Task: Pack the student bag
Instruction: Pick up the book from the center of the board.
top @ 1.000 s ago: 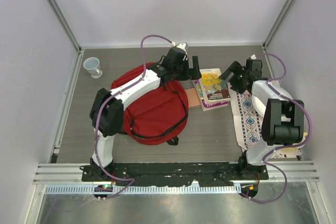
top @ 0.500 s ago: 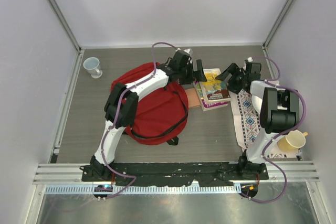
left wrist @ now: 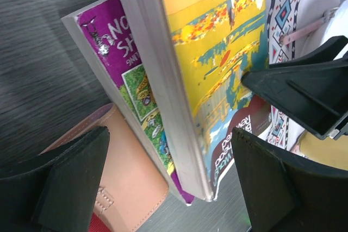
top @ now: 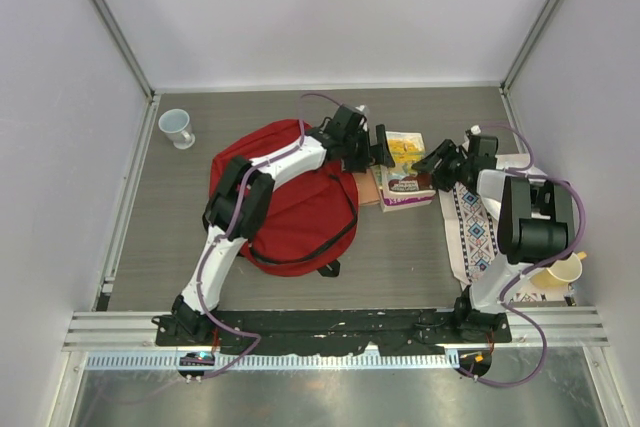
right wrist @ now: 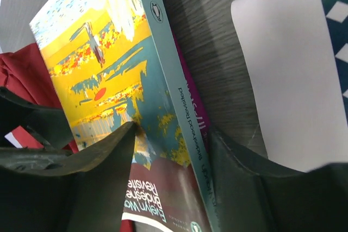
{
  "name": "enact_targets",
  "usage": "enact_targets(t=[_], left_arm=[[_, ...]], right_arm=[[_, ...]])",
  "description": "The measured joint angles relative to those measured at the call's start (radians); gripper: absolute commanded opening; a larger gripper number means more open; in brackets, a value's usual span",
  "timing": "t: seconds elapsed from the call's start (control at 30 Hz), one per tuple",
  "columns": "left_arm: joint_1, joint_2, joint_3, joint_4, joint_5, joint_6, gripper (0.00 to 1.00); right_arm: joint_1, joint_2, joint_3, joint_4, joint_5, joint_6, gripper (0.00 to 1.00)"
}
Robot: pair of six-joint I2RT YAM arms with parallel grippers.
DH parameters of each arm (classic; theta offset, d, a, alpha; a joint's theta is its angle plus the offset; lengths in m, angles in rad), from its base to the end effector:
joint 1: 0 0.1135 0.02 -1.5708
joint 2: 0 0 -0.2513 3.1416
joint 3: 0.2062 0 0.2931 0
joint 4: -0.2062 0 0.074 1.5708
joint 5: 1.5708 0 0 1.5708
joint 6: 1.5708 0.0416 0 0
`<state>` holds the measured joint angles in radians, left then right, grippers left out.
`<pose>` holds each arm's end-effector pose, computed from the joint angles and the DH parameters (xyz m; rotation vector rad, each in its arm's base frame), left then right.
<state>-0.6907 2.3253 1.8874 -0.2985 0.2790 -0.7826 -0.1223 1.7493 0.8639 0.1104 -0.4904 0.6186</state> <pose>0.4258 -0.3668 0.1527 0.0408 2.5194 -1.0104 0.3714 -0.0259 0.0992 0.6238 2.2925 0.8171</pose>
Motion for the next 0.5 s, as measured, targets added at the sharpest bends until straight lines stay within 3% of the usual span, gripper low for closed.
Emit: enact_targets(t=[0.2, 0.23, 0.33, 0.5], left_arm=[[0.0, 0.027, 0.038, 0.003, 0.046, -0.002, 0.93], [0.0, 0.032, 0.045, 0.003, 0.056, -0.002, 0.93], [-0.001, 0.036, 0.05, 0.0, 0.066, 0.0, 0.93], [-0.001, 0.036, 0.05, -0.006, 0.066, 0.005, 0.9]], right_arm=[[-0.002, -0.068, -0.045, 0.005, 0.007, 0.004, 0.38], [-0.002, -0.079, -0.051, 0.005, 0.006, 0.006, 0.31], [0.001, -0.116, -0.069, 0.012, -0.018, 0.016, 0.21], [0.003, -0.182, -0.122, 0.044, -0.029, 0.043, 0.21]])
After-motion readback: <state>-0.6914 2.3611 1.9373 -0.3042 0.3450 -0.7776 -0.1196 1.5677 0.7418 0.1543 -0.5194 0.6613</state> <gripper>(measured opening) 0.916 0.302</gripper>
